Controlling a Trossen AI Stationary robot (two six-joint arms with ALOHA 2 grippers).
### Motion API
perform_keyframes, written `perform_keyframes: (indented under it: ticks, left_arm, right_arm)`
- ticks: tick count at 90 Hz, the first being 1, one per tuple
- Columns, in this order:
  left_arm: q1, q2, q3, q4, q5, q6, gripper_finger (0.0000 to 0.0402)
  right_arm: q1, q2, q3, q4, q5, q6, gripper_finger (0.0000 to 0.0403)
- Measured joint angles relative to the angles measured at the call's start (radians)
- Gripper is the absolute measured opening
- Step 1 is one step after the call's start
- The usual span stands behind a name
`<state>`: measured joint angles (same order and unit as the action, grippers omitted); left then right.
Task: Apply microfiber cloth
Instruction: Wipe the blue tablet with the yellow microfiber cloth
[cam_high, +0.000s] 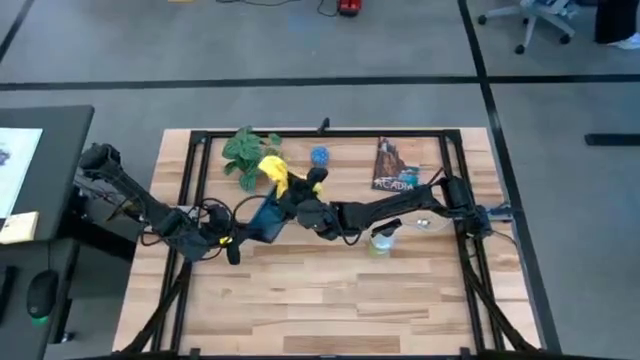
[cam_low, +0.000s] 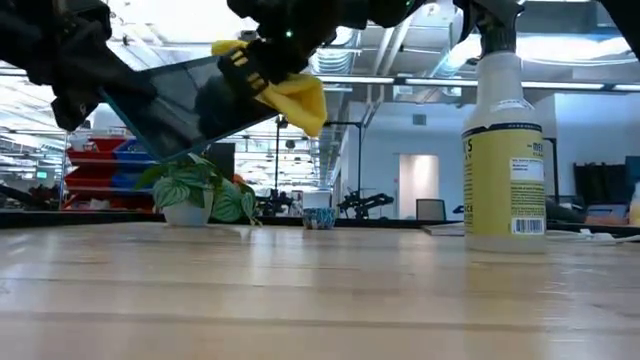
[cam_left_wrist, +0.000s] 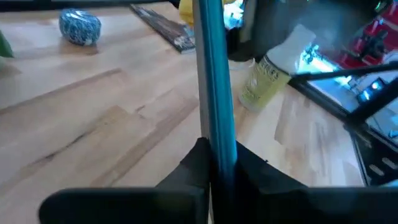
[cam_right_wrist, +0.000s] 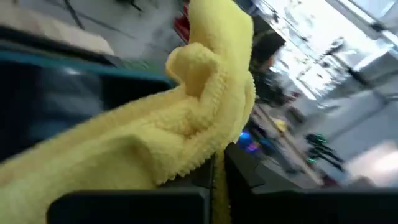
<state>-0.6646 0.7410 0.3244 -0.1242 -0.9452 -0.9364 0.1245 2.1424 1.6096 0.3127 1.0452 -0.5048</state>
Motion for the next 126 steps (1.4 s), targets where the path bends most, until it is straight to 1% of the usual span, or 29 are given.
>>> perform_keyframes:
  ticks: [9, 15, 33, 46, 56, 79, 99, 119, 126]
  left_arm:
    - [0.0, 0.0, 0.0, 0.0, -0.006, -0.003, 0.0011]
    - [0.002, 0.0, -0.001, 0.0, -0.01, -0.003, 0.0011]
    - [0.005, 0.0, -0.002, 0.003, -0.027, -0.003, 0.0011]
    - [0.006, 0.0, -0.002, 0.0, -0.028, -0.011, 0.0011]
    - [0.008, -0.001, -0.002, -0.002, -0.027, -0.011, 0.0011]
    - [0.01, -0.003, 0.002, -0.086, -0.022, -0.07, 0.001]
    - [0.005, -0.003, 0.003, -0.119, -0.023, -0.093, 0.001]
    - [0.004, -0.002, 0.003, -0.159, -0.02, -0.117, 0.001]
    - [0.004, -0.002, 0.003, -0.195, -0.033, -0.162, 0.001]
  right_arm:
    - [0.003, 0.0, -0.002, -0.068, -0.05, 0.085, 0.0]
    - [0.004, -0.001, -0.015, -0.074, -0.062, 0.139, 0.0]
    - [0.004, 0.0, -0.026, -0.098, -0.088, 0.172, 0.0]
    - [0.005, 0.003, -0.027, -0.098, -0.028, 0.106, 0.0]
    - [-0.001, 0.002, -0.027, -0.094, -0.015, 0.059, 0.0]
    - [-0.007, -0.012, -0.029, -0.103, 0.044, -0.106, 0.0]
    - [-0.028, -0.1, -0.029, -0.135, 0.105, -0.235, 0.0]
    - [-0.059, -0.208, -0.029, -0.23, 0.124, -0.255, 0.0]
    - [-0.05, -0.245, -0.028, -0.261, 0.092, -0.233, 0.0]
